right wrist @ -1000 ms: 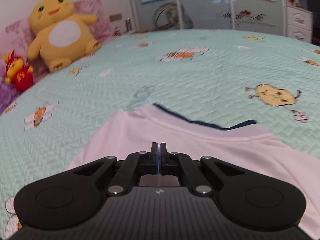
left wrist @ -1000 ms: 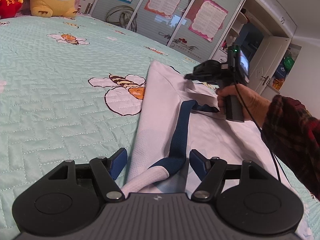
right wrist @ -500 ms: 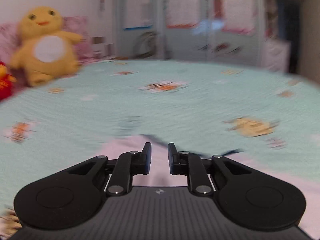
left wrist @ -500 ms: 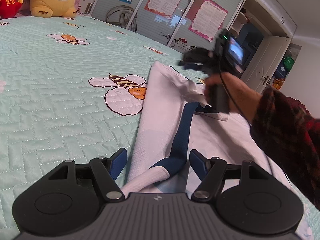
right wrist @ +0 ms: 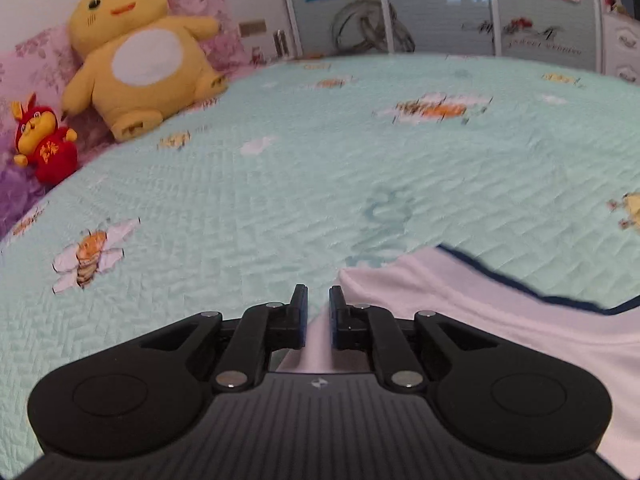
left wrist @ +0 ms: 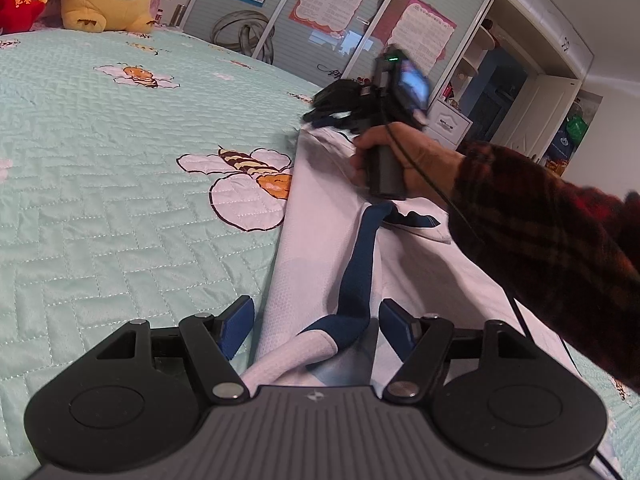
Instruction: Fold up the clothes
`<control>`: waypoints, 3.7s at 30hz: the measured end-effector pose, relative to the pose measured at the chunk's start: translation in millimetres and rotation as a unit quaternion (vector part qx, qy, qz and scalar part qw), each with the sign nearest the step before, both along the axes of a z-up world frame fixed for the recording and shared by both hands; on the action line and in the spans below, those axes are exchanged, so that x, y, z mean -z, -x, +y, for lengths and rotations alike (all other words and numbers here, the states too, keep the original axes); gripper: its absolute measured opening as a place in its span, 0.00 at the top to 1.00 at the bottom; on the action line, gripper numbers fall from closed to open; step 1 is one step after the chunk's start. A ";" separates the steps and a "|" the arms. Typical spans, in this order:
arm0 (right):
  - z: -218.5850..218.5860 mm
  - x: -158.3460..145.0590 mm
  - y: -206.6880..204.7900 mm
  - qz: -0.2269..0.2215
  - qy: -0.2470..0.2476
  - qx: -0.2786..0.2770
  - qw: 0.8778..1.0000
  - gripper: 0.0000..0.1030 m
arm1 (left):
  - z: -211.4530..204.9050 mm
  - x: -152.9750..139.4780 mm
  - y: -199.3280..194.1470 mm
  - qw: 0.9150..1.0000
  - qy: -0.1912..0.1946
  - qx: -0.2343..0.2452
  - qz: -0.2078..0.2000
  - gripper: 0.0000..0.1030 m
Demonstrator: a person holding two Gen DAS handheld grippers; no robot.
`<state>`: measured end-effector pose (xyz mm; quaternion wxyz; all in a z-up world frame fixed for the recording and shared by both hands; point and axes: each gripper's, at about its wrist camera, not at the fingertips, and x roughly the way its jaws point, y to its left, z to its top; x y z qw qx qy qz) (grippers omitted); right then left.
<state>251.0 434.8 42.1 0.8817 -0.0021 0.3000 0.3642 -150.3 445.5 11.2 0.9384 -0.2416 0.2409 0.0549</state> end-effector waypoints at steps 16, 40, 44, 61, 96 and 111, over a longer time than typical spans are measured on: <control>-262.7 -6.9 112.9 0.065 -0.186 0.296 0.935 0.70 | -1.0 0.1 -2.1 1.000 -0.008 0.002 0.005 0.29; -172.5 -10.9 102.8 0.060 0.035 0.118 0.991 0.59 | 7.6 -17.0 9.2 0.999 0.005 -0.025 -0.030 0.31; -166.3 -9.1 85.9 0.107 0.066 0.088 0.988 0.59 | 9.1 -13.6 6.1 1.000 0.017 -0.019 -0.011 0.31; -207.9 -33.6 150.0 0.046 0.063 0.091 0.993 1.00 | 18.7 -13.8 12.7 0.999 0.036 -0.031 -0.004 0.30; -229.3 9.9 31.7 0.109 -0.086 0.240 0.961 1.00 | 8.8 -3.1 5.3 1.000 -0.006 -0.016 0.006 0.24; -192.0 -12.8 39.9 -0.005 0.024 0.180 0.983 0.72 | 9.6 -2.4 4.9 1.000 -0.008 -0.011 0.006 0.22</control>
